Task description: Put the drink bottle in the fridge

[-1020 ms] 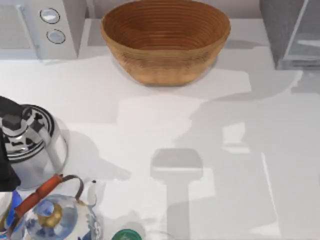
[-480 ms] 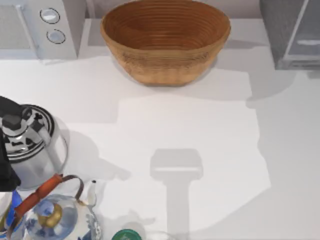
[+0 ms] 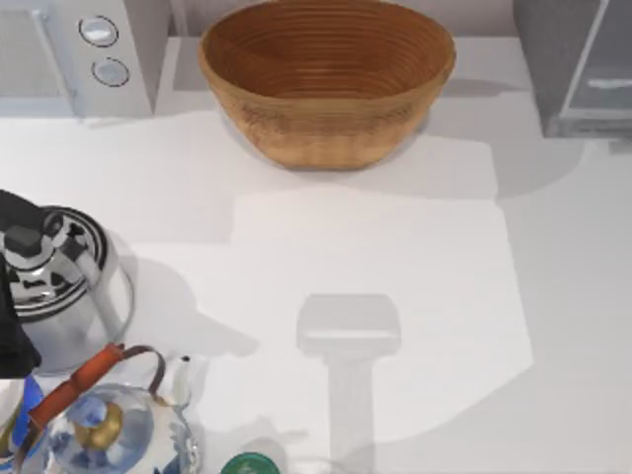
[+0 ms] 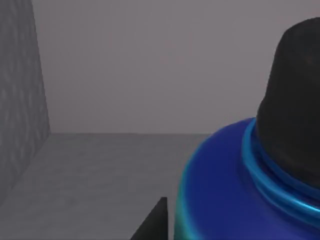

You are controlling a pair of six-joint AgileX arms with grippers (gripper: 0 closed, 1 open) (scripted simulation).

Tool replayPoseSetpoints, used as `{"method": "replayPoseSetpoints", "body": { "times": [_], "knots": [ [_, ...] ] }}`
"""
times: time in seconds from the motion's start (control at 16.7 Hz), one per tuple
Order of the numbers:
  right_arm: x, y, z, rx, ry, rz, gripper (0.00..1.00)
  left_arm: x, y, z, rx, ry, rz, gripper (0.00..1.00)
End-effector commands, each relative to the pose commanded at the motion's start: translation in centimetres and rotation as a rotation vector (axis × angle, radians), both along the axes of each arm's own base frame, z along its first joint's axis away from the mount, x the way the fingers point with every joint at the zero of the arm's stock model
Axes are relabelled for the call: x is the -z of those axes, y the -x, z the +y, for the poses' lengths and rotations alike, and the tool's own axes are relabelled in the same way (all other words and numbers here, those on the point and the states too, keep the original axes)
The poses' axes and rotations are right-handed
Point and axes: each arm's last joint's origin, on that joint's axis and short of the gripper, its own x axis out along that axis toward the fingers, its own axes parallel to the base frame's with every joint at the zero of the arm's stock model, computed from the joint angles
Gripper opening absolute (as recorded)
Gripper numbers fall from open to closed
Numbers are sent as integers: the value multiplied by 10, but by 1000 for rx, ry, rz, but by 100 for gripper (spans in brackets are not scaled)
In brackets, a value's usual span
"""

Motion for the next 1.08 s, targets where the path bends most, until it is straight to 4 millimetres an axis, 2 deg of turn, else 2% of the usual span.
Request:
{"method": "replayPoseSetpoints", "body": {
  "times": [0.18,0.42,0.6,0.9,1.08],
  "knots": [
    [5,-22,-1,-4,-2,12,1,0,0,0,0,0,0,100],
    [-4,-69,-5,6,5,-19,1,0,0,0,0,0,0,100],
    [-3,-91,-3,6,3,-13,1,0,0,0,0,0,0,100],
    [-2,-96,-2,4,1,-7,1,0,0,0,0,0,0,100],
    [-2,-96,-2,4,1,-7,23,0,0,0,0,0,0,100]
  ]
}}
